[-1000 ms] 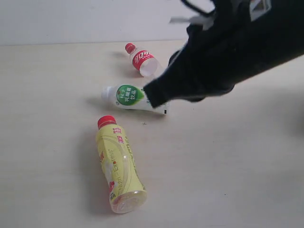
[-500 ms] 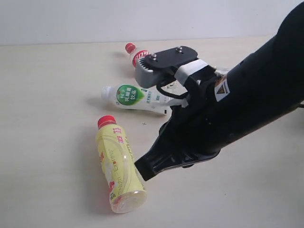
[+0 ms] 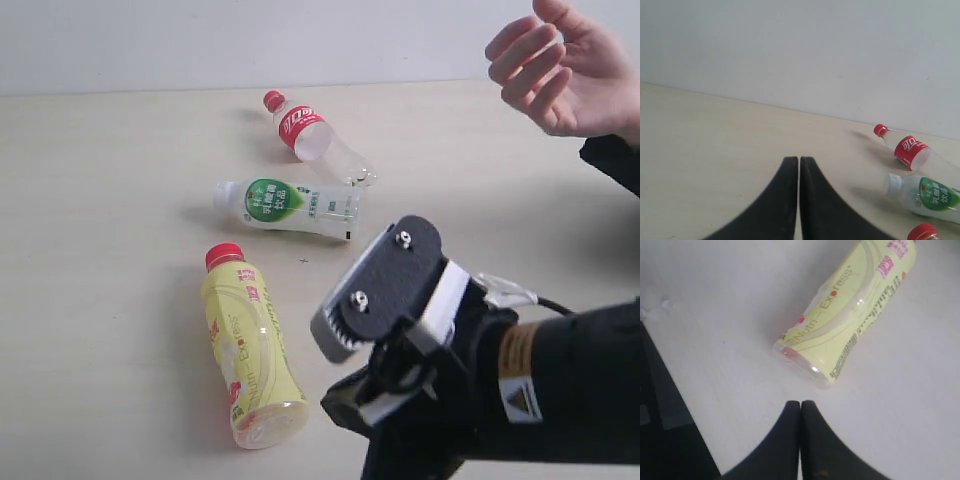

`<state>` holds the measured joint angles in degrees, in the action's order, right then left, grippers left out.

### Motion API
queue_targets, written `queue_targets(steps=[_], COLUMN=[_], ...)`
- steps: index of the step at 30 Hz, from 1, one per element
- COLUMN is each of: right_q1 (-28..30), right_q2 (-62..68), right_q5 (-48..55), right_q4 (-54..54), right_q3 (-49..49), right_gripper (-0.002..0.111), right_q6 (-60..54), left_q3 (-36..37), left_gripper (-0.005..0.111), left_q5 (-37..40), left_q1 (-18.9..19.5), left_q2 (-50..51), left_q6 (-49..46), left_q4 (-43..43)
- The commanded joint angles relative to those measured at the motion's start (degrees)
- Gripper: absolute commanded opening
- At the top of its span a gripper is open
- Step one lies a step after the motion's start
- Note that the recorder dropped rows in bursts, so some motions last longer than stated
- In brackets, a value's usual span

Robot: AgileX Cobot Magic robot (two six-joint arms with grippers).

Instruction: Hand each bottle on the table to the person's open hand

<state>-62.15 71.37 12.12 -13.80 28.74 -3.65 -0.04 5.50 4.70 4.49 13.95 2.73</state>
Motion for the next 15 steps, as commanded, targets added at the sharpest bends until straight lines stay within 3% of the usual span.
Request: queue_targets(steps=[1, 15], right_q1=[-3.86, -3.11], right_q2=[-2.68, -3.62], right_q5=[-10.56, -11.47], right_q4=[3.51, -1.46], right_q3=[-5.31, -7.67], right_gripper=[0.000, 0.000], right_q6=[0.20, 3.65], left_q3=[0.04, 0.04], left_gripper=[0.004, 0.004], left_q5=[-0.51, -0.51], left_q1=[0.11, 0.11], left_q2=[0.28, 0.28], left_q6=[0.02, 0.02], left_q4=[-0.32, -0.32])
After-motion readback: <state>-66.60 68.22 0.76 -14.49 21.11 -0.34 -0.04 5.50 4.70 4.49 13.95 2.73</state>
